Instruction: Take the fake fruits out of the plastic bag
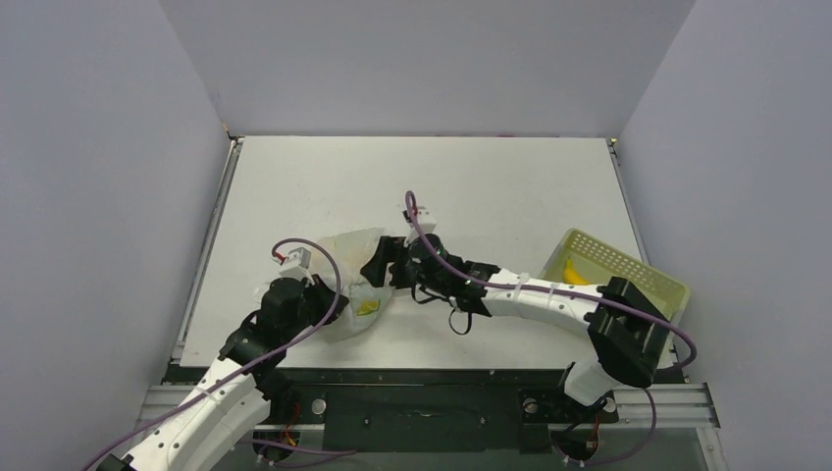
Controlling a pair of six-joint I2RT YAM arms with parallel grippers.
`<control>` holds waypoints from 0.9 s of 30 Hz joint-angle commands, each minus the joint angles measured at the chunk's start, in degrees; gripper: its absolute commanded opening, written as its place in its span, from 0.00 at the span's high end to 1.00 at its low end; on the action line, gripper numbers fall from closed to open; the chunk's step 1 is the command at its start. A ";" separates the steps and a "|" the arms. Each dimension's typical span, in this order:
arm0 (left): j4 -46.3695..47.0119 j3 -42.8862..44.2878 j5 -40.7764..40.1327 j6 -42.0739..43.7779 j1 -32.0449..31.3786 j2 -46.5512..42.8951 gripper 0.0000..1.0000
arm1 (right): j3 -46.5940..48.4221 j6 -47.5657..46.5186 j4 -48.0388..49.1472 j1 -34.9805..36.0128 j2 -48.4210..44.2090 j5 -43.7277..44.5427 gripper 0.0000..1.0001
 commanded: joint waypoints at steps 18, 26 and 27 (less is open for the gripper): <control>-0.41 -1.71 5.35 -7.64 -0.12 -3.24 1.00 | 13.41 7.88 -5.51 10.12 12.34 18.06 0.47; -2.40 -0.21 5.34 -7.41 -0.12 -3.56 1.00 | 19.53 2.03 -13.22 13.83 16.39 25.27 0.46; -2.89 0.13 5.31 -7.19 -0.12 -3.49 1.00 | 20.70 1.36 -13.92 14.27 17.52 25.41 0.46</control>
